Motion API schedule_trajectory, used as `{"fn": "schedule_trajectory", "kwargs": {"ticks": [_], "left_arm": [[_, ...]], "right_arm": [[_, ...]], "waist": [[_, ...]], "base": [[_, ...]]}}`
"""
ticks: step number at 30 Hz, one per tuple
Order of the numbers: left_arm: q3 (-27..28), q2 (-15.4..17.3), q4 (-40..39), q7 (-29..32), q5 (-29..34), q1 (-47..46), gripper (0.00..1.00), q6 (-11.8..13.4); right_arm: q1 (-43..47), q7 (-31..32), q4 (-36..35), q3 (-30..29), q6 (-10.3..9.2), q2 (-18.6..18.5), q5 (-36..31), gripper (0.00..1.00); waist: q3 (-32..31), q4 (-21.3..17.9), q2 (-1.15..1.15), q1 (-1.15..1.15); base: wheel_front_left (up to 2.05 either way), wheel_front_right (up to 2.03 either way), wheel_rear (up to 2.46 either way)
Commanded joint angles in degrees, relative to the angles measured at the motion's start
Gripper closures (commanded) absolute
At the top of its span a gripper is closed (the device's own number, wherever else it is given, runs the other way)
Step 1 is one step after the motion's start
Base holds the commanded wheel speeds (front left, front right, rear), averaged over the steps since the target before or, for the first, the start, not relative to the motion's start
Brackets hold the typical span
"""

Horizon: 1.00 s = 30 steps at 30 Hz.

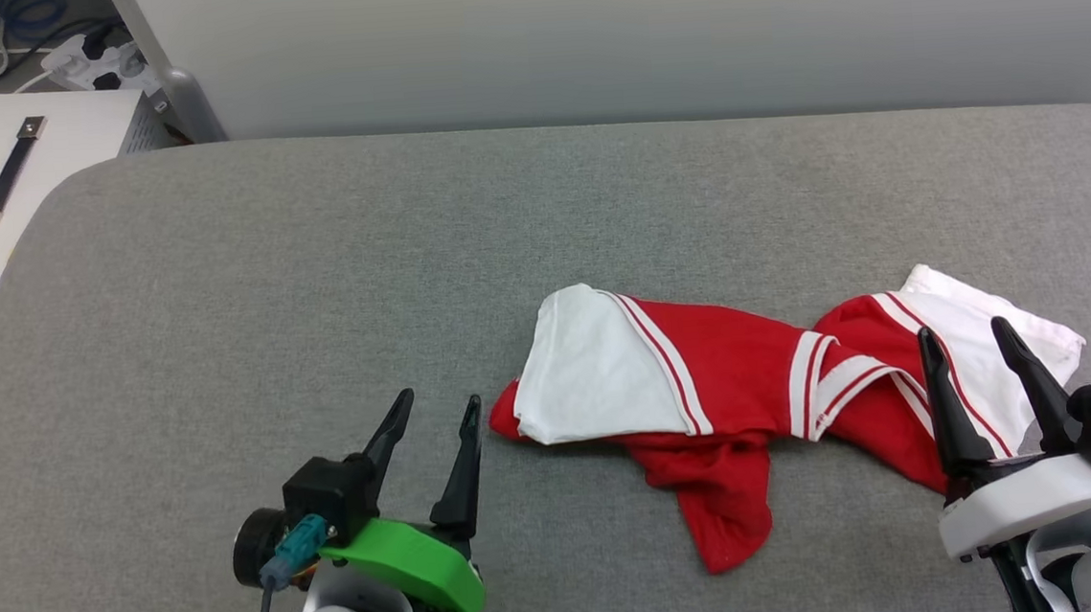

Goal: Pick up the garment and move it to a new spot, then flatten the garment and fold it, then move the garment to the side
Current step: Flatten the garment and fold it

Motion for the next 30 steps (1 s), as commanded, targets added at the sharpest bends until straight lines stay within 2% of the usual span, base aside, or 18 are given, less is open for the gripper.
{"fn": "schedule_trajectory", "kwargs": {"ticks": [1, 4, 6, 14, 17, 21, 25, 30], "left_arm": [[-0.2, -0.1, -0.3, 0.8, -1.1, -0.4, 0.0, -0.4], [-0.9, 0.0, -1.0, 4.4, -3.6, -2.9, 0.0, -0.7], [-2.2, 0.6, -1.3, 8.8, -5.3, -5.7, 0.0, -0.9], [-6.2, 4.4, 1.8, 35.0, -15.0, -21.2, 0.0, -1.1], [-7.7, 5.5, 3.5, 45.2, -20.4, -27.2, 0.0, -1.1], [-8.4, 7.1, 6.0, 54.7, -25.3, -33.5, 0.0, -1.1], [-8.6, 9.3, 8.0, 59.3, -27.1, -37.6, 0.0, -1.1], [-9.6, 11.1, 10.3, 61.0, -27.0, -39.5, 0.0, -1.1]], "right_arm": [[0.3, 0.1, -0.9, -0.1, -0.09, 0.5, -0.3, 0.0], [0.0, 0.7, -2.0, -0.5, -0.09, 0.8, -0.7, 0.0], [-0.4, 0.9, -2.6, -0.8, -0.09, 0.9, -1.0, 0.0], [-2.3, 1.4, -3.7, -1.0, -0.09, 1.3, -1.6, 0.0], [-3.3, 1.0, -3.5, -0.3, -0.09, 1.5, -1.8, 0.0], [-4.7, 0.4, -3.2, 0.5, -0.09, 1.8, -2.0, 0.0], [-5.8, -0.5, -2.6, 1.1, -0.09, 2.3, -2.2, 0.0], [-6.8, -1.4, -1.7, 1.5, -0.09, 2.9, -2.3, 0.0]], "waist": [[1.3, -1.2, 0.0, 0.0], [2.8, -2.1, 0.0, 0.0], [3.9, -2.7, 0.0, 0.0], [8.0, -5.4, 0.0, 0.0], [9.6, -6.5, 0.0, 0.0], [11.7, -8.0, 0.0, 0.0], [13.6, -9.2, 0.0, 0.0], [15.5, -10.0, 0.0, 0.0]], "base": [[0.0, 0.0, 0.0], [0.0, 0.0, 0.0], [0.0, 0.0, 0.0], [0.0, 0.0, 0.0], [0.0, 0.0, 0.0], [0.0, 0.0, 0.0], [0.0, 0.0, 0.0], [0.0, 0.0, 0.0]]}}
